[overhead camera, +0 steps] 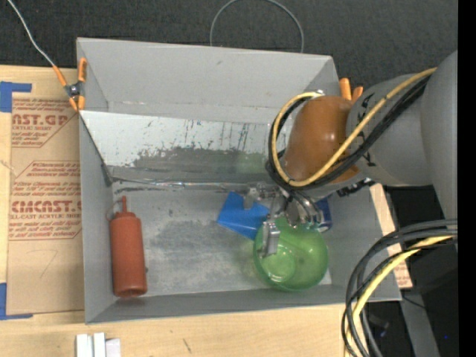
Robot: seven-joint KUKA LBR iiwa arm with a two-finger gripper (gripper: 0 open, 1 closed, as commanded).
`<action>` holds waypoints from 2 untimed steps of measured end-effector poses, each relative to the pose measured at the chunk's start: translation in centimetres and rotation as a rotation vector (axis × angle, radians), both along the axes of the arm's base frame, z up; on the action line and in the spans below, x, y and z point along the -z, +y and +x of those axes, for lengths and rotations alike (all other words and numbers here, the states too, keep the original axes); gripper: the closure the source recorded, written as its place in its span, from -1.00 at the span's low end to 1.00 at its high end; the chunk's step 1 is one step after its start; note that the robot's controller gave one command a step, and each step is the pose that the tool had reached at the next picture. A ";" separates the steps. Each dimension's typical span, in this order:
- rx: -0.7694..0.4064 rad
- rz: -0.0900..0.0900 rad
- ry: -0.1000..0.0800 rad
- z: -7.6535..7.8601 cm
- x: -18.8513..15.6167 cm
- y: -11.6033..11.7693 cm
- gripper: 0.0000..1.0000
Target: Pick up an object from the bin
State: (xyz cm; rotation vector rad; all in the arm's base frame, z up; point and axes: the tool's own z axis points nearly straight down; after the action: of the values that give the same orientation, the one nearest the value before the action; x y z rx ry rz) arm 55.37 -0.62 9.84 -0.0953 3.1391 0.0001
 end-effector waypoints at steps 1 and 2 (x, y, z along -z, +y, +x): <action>0.022 0.002 -0.037 -2.8 2.0 -0.9 1.00; 0.022 0.001 -0.037 -2.8 2.0 -0.9 1.00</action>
Offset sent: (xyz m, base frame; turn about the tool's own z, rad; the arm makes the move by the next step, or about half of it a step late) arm 0.0000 0.0000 0.0000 0.0000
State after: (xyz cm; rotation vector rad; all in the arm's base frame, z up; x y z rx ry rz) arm 52.57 -1.52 7.84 -0.0596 3.1032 0.0005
